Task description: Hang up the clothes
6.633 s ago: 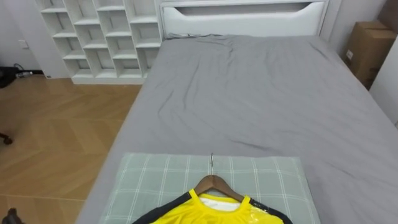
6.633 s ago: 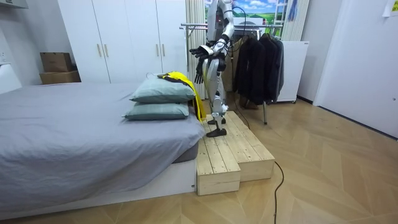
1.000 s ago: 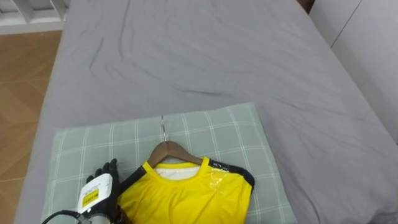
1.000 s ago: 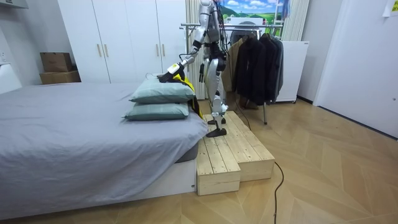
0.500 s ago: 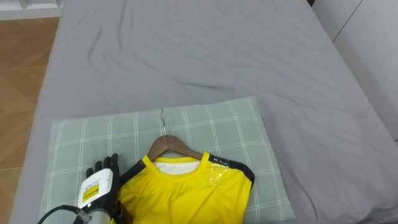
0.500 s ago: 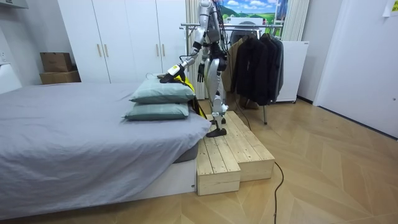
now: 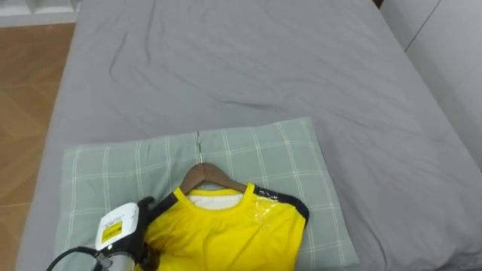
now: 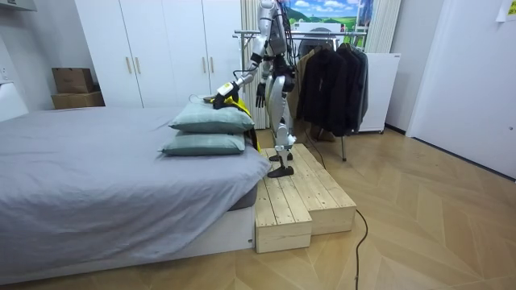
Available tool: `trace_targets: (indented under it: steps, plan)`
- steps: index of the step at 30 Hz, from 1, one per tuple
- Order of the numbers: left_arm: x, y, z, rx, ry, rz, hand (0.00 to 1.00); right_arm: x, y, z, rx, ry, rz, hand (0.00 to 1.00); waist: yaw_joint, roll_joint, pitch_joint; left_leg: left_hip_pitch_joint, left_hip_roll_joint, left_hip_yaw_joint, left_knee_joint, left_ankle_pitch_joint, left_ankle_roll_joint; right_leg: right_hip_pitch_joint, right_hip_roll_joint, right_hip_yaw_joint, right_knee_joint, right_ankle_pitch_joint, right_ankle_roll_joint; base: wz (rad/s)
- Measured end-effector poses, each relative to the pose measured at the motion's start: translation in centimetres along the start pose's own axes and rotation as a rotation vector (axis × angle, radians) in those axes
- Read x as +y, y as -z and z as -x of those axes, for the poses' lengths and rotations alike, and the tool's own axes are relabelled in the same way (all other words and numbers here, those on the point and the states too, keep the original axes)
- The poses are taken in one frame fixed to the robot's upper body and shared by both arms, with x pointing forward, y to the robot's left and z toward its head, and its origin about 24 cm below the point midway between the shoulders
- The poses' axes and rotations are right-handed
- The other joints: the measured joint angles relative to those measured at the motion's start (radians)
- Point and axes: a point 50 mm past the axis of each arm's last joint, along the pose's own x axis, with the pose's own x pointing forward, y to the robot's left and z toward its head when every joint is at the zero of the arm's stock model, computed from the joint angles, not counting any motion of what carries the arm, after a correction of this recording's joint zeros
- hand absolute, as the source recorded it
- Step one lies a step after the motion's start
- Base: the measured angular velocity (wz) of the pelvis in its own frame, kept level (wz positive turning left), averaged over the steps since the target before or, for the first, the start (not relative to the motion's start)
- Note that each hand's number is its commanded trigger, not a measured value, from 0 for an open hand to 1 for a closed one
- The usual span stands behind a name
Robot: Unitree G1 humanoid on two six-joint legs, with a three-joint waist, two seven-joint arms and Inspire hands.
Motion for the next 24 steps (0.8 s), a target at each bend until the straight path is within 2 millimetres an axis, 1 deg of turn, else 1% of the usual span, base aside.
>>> trace_targets:
  steps: [4,24]
  plan:
    - [0.47,-0.31,-0.37,-0.008,-0.018,-0.003,1.00,0.00,0.07,0.01,0.002,0.000,0.001,0.00,0.000,0.001,-0.0005,0.000,0.000,0.000,0.000,0.000,0.000,0.000,0.000,0.000,0.000,0.001,-0.001,0.00]
    - [0.07,-0.44,-0.23,0.008,-0.001,-0.012,1.00,-0.07,0.21,0.01,0.012,0.003,0.005,0.00,0.002,0.002,-0.0024,0.012,0.000,0.000,-0.005,0.001,0.000,0.009,-0.001,-0.004,0.000,0.001,-0.001,0.00]
